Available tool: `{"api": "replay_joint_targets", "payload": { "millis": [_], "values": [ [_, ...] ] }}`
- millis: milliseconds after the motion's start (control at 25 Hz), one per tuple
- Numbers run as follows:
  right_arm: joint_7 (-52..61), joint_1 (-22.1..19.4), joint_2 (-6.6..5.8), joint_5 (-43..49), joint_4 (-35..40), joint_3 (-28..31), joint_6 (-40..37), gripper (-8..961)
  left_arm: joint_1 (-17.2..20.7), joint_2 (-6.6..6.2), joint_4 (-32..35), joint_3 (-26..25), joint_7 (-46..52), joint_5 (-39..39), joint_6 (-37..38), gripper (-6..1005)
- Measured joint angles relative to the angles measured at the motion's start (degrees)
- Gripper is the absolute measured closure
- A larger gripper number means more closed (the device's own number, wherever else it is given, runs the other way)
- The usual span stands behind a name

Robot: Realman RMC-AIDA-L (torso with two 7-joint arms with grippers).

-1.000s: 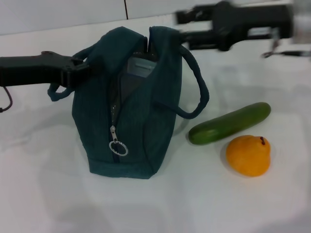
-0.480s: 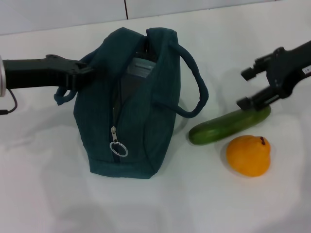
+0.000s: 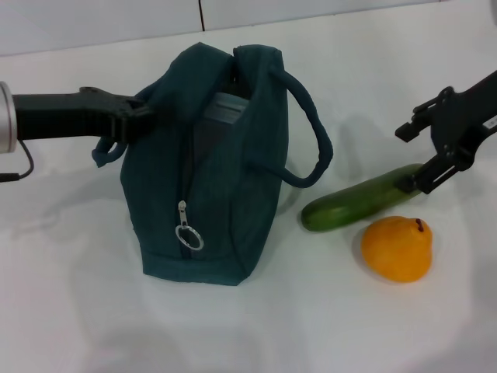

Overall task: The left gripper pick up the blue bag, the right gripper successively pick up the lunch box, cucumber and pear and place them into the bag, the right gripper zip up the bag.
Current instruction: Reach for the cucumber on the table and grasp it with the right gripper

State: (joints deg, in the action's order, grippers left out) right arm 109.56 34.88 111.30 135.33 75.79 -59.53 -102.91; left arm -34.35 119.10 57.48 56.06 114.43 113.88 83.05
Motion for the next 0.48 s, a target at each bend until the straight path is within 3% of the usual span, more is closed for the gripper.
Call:
{"api": "replay_joint_targets", "payload": {
  "millis": [280,480],
  "values": [
    [0.0,1.7,0.45,5.2,-1.7,-4.1,1.0,82,-0.1,0.00,0.0,0.0,-0.6,0.0,-0.8,955],
    [0.0,2.1,1.87,9.6,-2.5,-7.5,2.8,82,-0.3,0.00,0.1,0.0,-0.6,0.0,-0.8,955]
  ]
}}
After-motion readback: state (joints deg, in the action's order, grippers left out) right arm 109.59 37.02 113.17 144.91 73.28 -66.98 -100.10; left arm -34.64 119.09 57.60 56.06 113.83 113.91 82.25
